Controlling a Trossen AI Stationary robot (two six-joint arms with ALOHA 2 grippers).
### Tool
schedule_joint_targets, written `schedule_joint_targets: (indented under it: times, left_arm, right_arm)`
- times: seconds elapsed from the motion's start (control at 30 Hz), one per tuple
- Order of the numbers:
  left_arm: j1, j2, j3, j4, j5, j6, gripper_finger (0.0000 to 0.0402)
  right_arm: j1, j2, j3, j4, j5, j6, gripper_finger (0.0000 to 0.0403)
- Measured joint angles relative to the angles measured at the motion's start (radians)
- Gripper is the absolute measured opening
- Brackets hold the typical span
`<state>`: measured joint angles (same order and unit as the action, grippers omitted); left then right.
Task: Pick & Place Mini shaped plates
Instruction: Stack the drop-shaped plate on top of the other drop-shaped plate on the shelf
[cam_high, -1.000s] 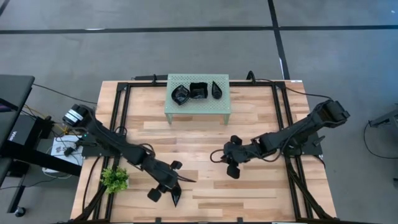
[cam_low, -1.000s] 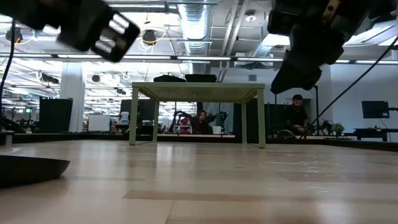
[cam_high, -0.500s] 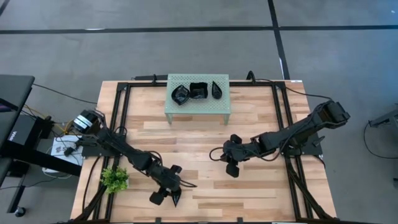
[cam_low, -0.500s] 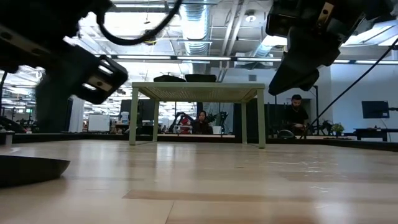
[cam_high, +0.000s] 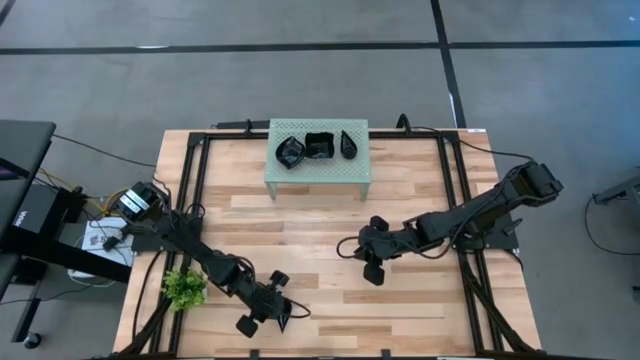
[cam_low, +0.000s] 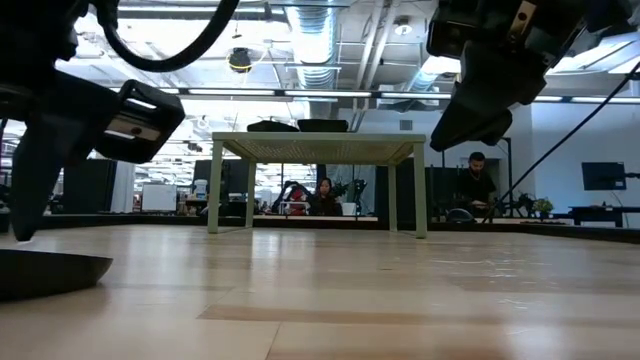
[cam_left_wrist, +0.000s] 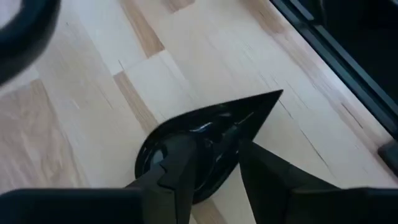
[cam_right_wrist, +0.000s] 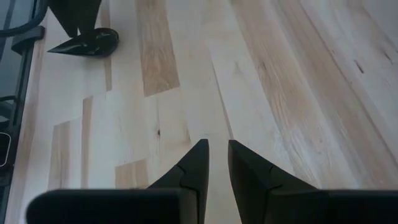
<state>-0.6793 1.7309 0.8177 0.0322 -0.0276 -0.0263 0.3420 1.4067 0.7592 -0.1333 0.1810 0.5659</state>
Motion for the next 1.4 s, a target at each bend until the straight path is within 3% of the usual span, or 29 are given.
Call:
schedule_joint_targets:
  times: [0.37, 0.6, 1.03, 1.23, 1.4]
  left_arm:
    - [-0.032, 0.000, -0.050, 0.001, 0.031, -0.035, 0.0104]
    - [-0.022, -0.001, -0.079, 0.129, -0.120, 0.083, 0.0104]
    - [0.221, -0.001, -0.079, 0.210, -0.130, 0.102, 0.0104]
    - [0.322, -0.004, -0.079, 0.340, -0.216, 0.018, 0.0104]
    - [0.330, -0.056, -0.079, 0.295, -0.113, 0.076, 0.0104]
  right_arm:
    - [0.072, 0.001, 0.000, 0.022, 0.049, 0.002, 0.0056]
    - [0.108, 0.001, 0.000, 0.063, 0.063, 0.000, 0.0056]
    - [0.108, 0.001, 0.000, 0.066, 0.064, 0.001, 0.0056]
    - [0.108, 0.001, 0.000, 0.066, 0.064, 0.001, 0.0056]
    - [0.108, 0.001, 0.000, 0.066, 0.081, 0.001, 0.0056]
